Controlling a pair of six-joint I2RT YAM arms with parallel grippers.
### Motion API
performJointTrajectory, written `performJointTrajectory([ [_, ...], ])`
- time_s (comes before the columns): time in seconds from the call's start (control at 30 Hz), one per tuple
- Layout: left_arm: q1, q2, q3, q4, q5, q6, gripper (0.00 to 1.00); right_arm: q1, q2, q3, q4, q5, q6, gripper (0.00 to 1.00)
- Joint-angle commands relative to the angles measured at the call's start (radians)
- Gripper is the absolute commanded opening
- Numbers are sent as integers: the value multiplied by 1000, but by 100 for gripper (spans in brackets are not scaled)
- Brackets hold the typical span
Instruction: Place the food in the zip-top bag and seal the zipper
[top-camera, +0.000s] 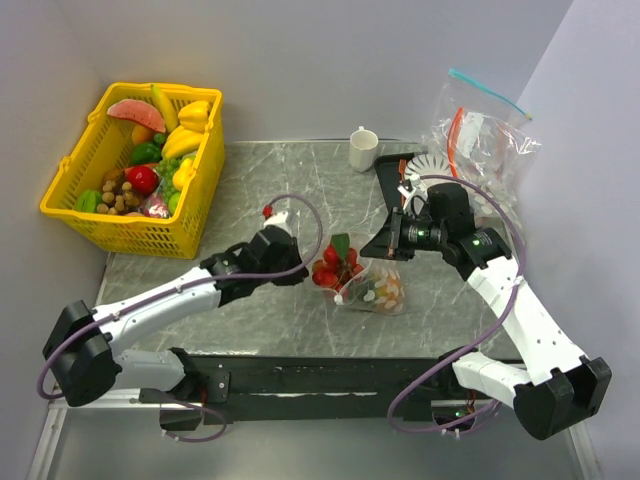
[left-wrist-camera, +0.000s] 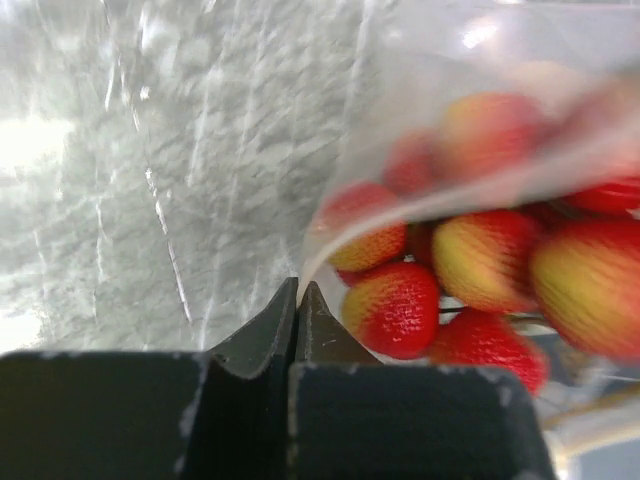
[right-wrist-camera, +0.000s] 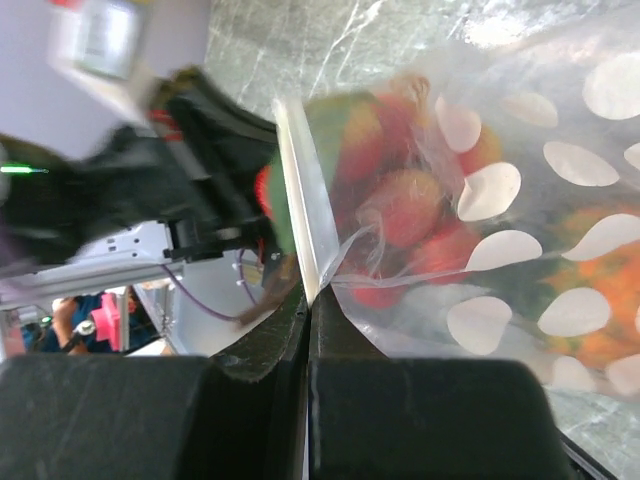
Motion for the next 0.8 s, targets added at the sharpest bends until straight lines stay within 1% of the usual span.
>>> performJointTrajectory([
  [0.0,-1,-67,262,-116,-18,74,1,-6,-38,-34,8,90,-59,0],
  [0.07,-1,-95,347,-133,51,80,1,-6,-38,-78,20,113,-62,0],
  [0.13,-1,-106,360,-120,101,77,1,-5,-29,-75,14,118,-64,0],
  [0.23,3,-104,263,-54,95,62,1,-5,-27,61,-77,155,-85,0],
  [0.27,12,-92,178,-23,124,47,1,-6,-27,162,-103,168,-87,0],
  [0.3,43,-86,138,45,153,33,1,-5,-26,216,-155,190,-90,0],
  [0.33,55,-75,102,76,220,21,1,-5,-15,266,-178,195,-94,0],
  [0.37,66,-70,56,100,239,4,1,-3,-9,352,-199,198,-96,0],
  [0.4,78,-69,53,109,247,2,1,-3,-3,380,-225,192,-97,0],
  [0.43,81,-67,62,83,249,5,1,-3,0,394,-226,188,-99,0],
  [0.5,83,-67,157,20,226,36,1,-3,-9,344,-194,196,-100,0],
  [0.53,83,-66,200,-39,218,46,1,-3,-11,309,-181,210,-105,0],
  [0.57,82,-66,277,-60,215,66,1,-3,-9,236,-174,208,-109,0],
  [0.63,82,-63,332,-86,224,79,1,-3,-6,175,-143,205,-119,0],
  [0.7,82,-63,327,-46,273,73,1,-3,-12,131,-128,222,-117,0],
  [0.73,82,-58,300,-16,292,62,1,-3,-14,127,-124,230,-117,0],
  [0.77,83,-53,227,65,314,36,1,-3,-17,137,-129,244,-117,0],
])
